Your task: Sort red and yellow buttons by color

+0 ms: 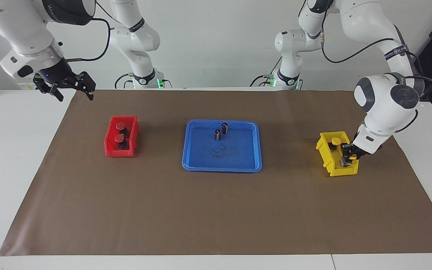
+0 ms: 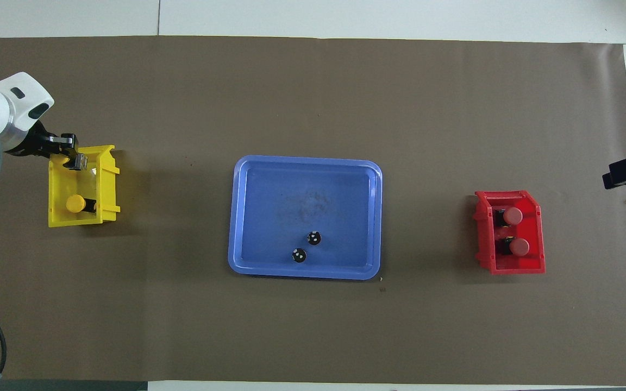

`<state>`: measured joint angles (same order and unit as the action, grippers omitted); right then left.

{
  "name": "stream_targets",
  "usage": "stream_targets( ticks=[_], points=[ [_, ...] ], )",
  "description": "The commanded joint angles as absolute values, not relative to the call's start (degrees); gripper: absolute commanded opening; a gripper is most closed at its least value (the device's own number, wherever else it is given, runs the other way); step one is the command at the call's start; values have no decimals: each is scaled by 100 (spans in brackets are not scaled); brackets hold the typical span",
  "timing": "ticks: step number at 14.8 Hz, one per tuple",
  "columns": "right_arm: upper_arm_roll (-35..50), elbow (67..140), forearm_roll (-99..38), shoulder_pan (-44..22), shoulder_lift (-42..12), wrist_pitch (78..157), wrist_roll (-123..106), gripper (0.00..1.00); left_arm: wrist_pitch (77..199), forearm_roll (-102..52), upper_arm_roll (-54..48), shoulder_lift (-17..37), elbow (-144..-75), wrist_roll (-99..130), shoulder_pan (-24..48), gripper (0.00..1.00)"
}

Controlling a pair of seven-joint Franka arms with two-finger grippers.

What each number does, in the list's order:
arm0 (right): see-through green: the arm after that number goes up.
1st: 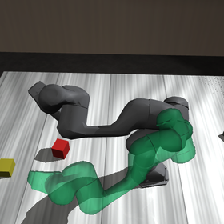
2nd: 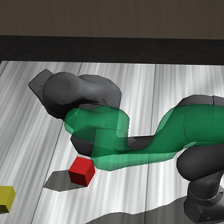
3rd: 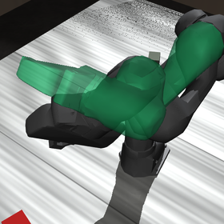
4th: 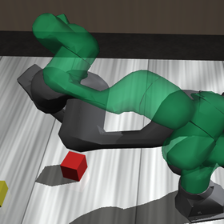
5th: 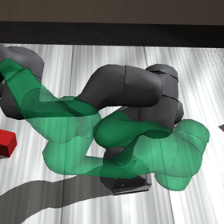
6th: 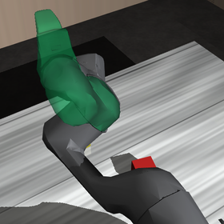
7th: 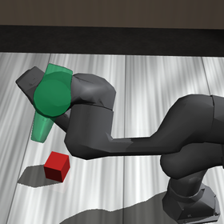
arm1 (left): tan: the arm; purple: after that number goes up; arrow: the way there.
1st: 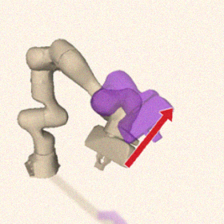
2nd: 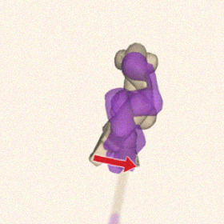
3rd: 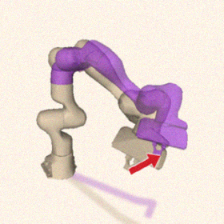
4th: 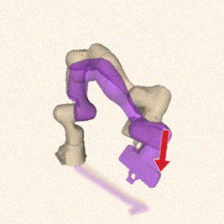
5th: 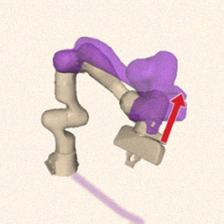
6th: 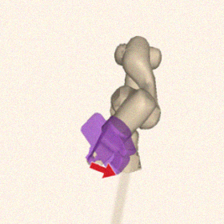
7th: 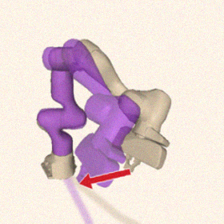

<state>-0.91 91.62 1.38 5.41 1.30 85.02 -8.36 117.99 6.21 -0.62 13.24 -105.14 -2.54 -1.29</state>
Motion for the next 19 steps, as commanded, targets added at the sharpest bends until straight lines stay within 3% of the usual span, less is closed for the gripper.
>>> stream_targets(
  ticks=[1, 16, 17, 19],
  points=[
    [-272, 9176, 176, 413, 167, 8437, -782, 100, 12155, 773, -105, 1010, -11047, -369, -281, 1],
    [-272, 9123, 123, 448, 272, 8499, -782, 100, 12647, 721, -123, 1362, -11215, -360, -167, 1],
    [-272, 9123, 123, 431, 264, 8490, -774, 100, 12674, 721, -123, 1362, -11224, -369, -167, 4],
    [-272, 9123, 132, 413, 272, 8464, -747, 100, 12683, 721, -123, 1362, -11215, -378, -167, 45]
  ],
)
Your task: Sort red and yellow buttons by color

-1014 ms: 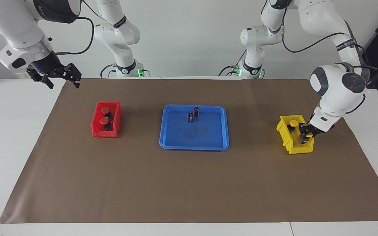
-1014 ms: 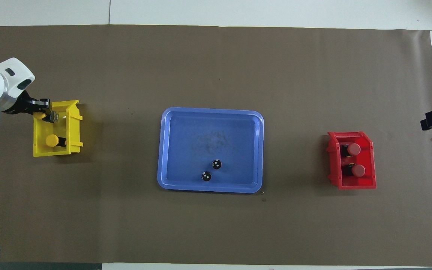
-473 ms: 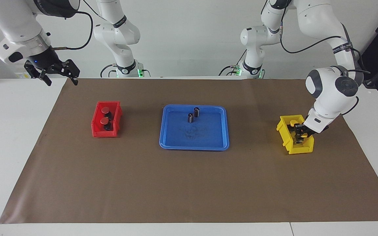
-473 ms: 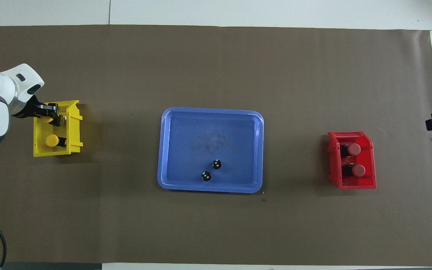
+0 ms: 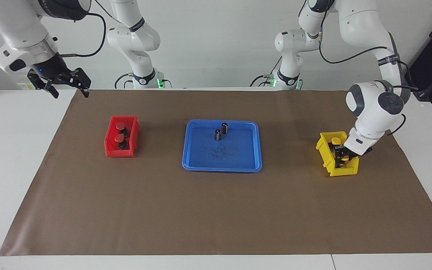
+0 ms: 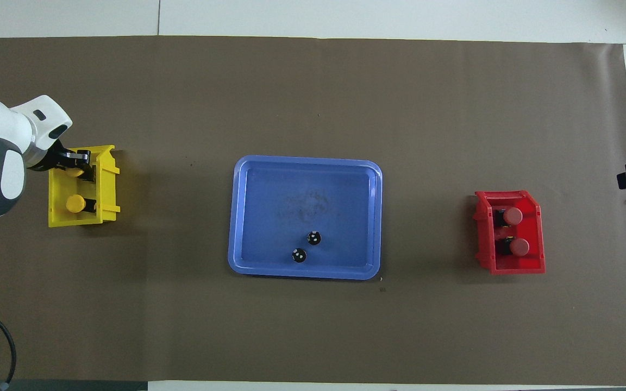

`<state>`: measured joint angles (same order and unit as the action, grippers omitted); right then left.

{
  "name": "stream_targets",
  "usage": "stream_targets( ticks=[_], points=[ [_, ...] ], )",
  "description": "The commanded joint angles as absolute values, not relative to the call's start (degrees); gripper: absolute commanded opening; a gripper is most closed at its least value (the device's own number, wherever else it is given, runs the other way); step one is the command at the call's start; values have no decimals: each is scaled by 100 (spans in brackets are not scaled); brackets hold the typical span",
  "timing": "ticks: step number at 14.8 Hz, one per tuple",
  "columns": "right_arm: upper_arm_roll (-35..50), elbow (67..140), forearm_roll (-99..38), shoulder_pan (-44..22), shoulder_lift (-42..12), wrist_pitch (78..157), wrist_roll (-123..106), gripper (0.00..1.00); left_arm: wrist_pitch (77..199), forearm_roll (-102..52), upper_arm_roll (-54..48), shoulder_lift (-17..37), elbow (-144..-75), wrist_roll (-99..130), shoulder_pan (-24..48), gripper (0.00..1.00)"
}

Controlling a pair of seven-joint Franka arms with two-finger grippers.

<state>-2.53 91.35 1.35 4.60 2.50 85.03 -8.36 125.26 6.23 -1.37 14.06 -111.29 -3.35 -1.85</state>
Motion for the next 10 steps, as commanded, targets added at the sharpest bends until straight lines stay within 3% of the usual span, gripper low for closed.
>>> stream_targets(
  ticks=[1, 4, 10],
  points=[
    [-272, 9123, 123, 413, 272, 8446, -738, 100, 12657, 721, -132, 1362, -11197, -378, -176, 60],
    [-264, 9123, 123, 413, 272, 8455, -738, 100, 12534, 721, -149, 1371, -11048, -378, -158, 99],
    [-264, 9123, 123, 413, 272, 8455, -738, 100, 10735, 686, -281, 1318, -9759, -561, -44, 100]
  ],
)
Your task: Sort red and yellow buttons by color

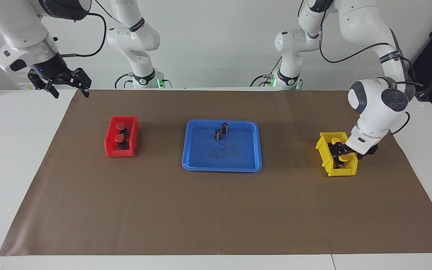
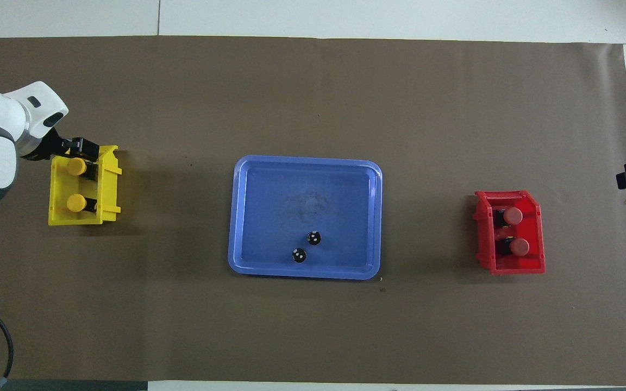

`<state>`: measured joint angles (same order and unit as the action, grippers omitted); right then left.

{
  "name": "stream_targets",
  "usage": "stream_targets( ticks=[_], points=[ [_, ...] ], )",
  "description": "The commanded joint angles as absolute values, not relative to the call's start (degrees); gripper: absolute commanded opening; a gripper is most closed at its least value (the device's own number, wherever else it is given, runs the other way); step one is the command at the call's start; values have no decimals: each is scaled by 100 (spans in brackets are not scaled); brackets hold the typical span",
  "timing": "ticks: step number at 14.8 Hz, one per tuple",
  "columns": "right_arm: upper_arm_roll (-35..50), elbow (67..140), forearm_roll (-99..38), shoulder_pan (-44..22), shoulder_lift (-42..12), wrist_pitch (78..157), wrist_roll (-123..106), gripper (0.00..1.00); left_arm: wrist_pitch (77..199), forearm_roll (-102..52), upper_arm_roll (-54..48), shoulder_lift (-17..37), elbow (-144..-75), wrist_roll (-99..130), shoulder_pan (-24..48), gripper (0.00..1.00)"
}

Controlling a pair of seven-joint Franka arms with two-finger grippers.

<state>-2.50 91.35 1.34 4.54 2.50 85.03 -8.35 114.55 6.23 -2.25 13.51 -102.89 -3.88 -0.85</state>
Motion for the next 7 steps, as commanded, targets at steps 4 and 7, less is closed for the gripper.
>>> stream_targets(
  ticks=[4, 7],
  points=[
    [-264, 9123, 114, 413, 272, 8455, -738, 100, 10003, 239, -308, 1161, -9150, -668, -44, 100],
    [-264, 9123, 114, 413, 272, 8455, -738, 100, 9775, 193, -308, 696, -9158, -668, -44, 100]
  ],
)
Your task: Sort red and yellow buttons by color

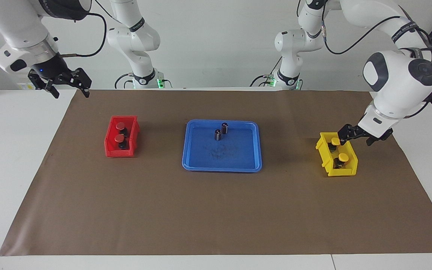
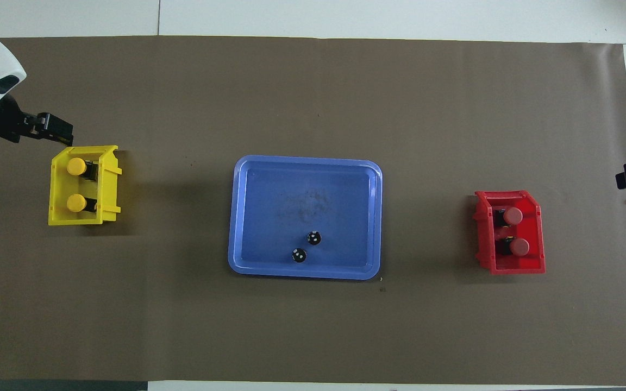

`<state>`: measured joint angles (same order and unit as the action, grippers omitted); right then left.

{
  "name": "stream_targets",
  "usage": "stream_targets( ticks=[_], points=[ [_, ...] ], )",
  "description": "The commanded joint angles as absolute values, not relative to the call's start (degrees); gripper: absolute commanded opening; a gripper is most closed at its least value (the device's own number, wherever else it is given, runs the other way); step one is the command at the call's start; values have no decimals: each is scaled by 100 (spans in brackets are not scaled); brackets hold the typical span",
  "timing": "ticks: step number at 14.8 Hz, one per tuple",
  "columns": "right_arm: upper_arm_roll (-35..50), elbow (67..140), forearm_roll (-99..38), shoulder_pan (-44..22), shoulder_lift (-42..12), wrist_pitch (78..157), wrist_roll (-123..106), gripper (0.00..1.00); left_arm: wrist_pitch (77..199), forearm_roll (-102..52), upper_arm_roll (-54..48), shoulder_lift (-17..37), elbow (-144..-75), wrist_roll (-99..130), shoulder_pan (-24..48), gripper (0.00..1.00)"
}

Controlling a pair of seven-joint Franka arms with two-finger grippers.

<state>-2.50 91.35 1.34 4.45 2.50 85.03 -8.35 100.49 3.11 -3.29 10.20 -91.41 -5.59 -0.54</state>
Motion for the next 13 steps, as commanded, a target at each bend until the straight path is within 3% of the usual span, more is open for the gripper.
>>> stream_targets(
  ticks=[1, 5, 13],
  points=[
    [-264, 9123, 114, 422, 272, 8455, -738, 100, 9608, 193, -308, 555, -9150, -677, -44, 100],
    [-264, 9123, 114, 422, 272, 8455, -738, 100, 9290, 193, -273, 124, -9149, -668, 289, 100],
    [-264, 9123, 106, 431, 272, 8455, -738, 100, 8807, 202, -185, 35, -9106, -659, 501, 100]
  ],
)
